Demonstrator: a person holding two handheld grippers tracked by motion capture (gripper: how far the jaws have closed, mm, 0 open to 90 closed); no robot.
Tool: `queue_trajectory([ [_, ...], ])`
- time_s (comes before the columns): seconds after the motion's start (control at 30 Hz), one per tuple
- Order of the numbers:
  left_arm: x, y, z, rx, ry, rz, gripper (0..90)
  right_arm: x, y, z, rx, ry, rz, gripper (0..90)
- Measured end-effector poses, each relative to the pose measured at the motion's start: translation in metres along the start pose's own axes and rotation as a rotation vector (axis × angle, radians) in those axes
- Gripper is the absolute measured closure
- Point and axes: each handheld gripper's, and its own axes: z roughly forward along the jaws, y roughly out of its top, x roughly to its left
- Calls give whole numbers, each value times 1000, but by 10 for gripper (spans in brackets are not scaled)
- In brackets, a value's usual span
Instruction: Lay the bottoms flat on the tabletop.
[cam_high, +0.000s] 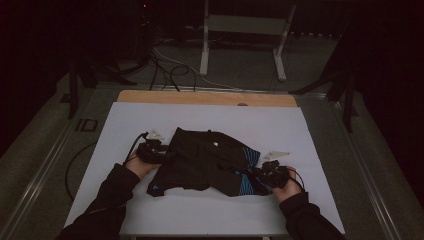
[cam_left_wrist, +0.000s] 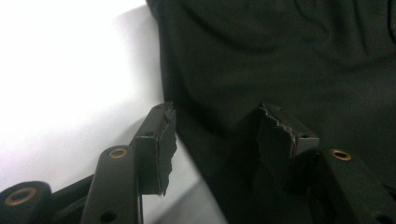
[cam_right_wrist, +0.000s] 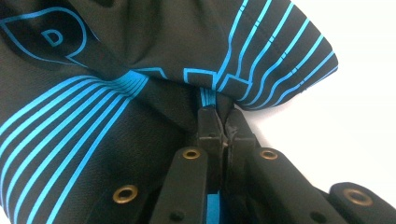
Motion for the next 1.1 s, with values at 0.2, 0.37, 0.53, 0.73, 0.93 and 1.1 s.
queue_trajectory([
  [0.2, 4, 7, 4, 14, 9, -37, 745, 0, 0, 0, 0, 1, -7, 881],
  [0.37, -2, 8, 1, 23, 27, -23, 894, 0, 0, -2, -4, 6, -1, 882],
  [0.53, -6, 4, -17, 13, 43, -15, 900, -1, -1, -9, -16, 8, 0, 882],
  [0.73, -13, -9, -38, 37, 57, 12, 900, 0, -10, -22, -22, 8, 10, 882],
  [0.93, -13, -25, -52, 52, 78, 16, 900, 4, -27, -37, -4, 7, 19, 882],
  [1.1, -10, -30, -52, 66, 69, -12, 900, 3, -42, -44, 10, 35, 59, 882],
])
